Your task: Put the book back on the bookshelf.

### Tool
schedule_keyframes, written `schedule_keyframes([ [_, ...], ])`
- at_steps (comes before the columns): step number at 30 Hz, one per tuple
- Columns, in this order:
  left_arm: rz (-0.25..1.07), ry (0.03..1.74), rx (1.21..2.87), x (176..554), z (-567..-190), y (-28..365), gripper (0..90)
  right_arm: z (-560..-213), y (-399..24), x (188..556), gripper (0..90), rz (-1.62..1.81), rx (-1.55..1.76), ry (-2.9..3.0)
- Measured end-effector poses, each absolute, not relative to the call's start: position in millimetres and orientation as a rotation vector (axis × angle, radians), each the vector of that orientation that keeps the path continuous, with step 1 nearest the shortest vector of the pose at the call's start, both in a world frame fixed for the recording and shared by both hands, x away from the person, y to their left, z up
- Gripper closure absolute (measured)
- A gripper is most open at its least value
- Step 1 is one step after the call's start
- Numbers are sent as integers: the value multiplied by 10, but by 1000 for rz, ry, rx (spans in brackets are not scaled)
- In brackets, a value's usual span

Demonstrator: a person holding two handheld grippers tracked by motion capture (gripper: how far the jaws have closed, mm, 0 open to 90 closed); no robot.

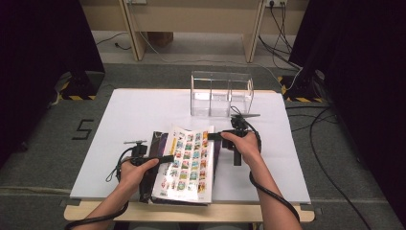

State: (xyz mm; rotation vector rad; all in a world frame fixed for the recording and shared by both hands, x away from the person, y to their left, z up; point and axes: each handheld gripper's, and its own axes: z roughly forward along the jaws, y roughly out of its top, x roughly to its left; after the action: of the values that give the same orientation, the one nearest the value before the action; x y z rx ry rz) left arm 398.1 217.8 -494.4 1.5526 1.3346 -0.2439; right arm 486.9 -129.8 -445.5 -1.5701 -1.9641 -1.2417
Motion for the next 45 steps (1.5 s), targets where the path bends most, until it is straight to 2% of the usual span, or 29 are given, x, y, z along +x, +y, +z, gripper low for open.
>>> schedule_keyframes([
  [10, -247, 1333, 1568, 3997, -4931, 2177, 698, -4597, -1083, 4898, 598, -1174, -1530, -2061],
  [14, -249, 1327, 1571, 3999, -4929, 2191, 684, -4606, -1103, 4911, 673, -1183, -1535, -1966],
  [24, -246, 1303, 1569, 3996, -4896, 2192, 680, -4491, -1141, 4895, 694, -1147, -1551, -1919],
  [26, -241, 1301, 1577, 4001, -4894, 2189, 657, -4491, -1150, 4894, 706, -1133, -1565, -1910],
  [27, -231, 1299, 1585, 4003, -4891, 2191, 657, -4491, -1150, 4894, 706, -1133, -1565, -1910],
  [31, -146, 1290, 1641, 3996, -4843, 2240, 559, -4403, -1147, 4866, 726, -1156, -1557, -1916],
  [32, -119, 1280, 1633, 3991, -4823, 2268, 511, -4318, -1146, 4853, 735, -1189, -1546, -1917],
  [37, 17, 1237, 1667, 3967, -4666, 2448, 439, -4154, -1167, 4837, 738, -1227, -1558, -1962],
  [41, 116, 1225, 1703, 3927, -4620, 2636, 434, -4021, -1208, 4792, 738, -1261, -1581, -2033],
  [45, 193, 1255, 1670, 3862, -4639, 2829, 434, -3963, -1211, 4765, 738, -1274, -1590, -2055],
])
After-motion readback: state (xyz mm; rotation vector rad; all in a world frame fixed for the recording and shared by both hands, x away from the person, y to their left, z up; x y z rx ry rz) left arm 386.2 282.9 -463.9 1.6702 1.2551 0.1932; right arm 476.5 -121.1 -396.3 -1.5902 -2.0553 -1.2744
